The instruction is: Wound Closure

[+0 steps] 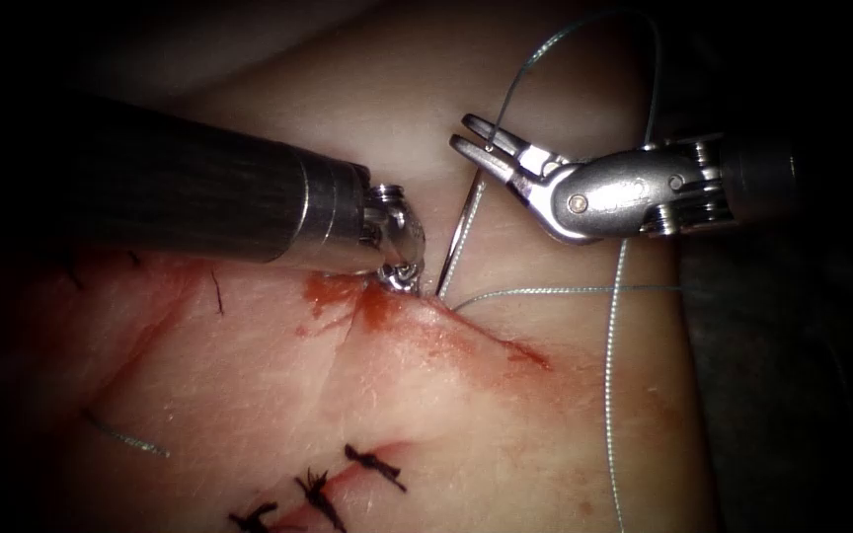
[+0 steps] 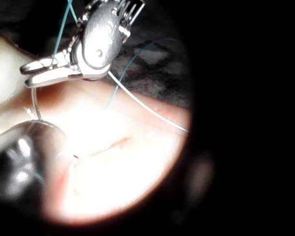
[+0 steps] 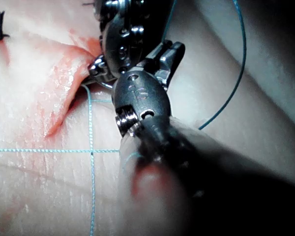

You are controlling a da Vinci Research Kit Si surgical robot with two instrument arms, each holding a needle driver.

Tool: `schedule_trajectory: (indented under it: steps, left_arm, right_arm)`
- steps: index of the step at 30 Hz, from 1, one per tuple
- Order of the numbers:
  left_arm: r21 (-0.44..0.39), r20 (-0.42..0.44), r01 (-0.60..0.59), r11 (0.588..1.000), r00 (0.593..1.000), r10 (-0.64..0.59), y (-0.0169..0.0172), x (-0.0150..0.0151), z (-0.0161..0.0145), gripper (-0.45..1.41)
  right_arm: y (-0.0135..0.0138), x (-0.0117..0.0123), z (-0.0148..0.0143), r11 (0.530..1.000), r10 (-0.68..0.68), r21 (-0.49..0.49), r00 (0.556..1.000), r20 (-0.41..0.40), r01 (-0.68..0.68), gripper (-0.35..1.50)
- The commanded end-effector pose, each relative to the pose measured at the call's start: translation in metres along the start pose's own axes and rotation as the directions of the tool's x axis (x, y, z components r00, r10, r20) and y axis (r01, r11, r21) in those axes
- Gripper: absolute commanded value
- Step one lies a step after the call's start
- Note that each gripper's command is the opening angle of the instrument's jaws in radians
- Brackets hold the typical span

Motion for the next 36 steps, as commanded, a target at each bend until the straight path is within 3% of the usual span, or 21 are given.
schedule_trajectory:
  steps: [1, 9, 36]
  left_arm:
    - [-0.002, 0.0, 0.0, 1.0, 1.0, 0.0, -0.0005, 0.0003, 0.0004, -0.45]
    - [-0.026, -0.01, -0.002, 1.0, 1.0, 0.002, 0.0, 0.0003, 0.0006, -0.45]
    - [-0.026, -0.01, -0.002, 1.0, 1.0, 0.002, 0.0, 0.0003, 0.0006, -0.45]
  right_arm:
    - [-0.0005, -0.0001, 0.0008, 1.0, 0.0, 0.0, 1.0, -0.003, 0.0, -0.35]
    - [-0.0004, -0.0002, 0.0008, 0.994, -0.103, 0.033, 0.995, 0.0, 0.103, -0.35]
    - [-0.0022, 0.0013, 0.001, 0.992, -0.113, 0.052, 0.994, -0.009, 0.114, -0.35]
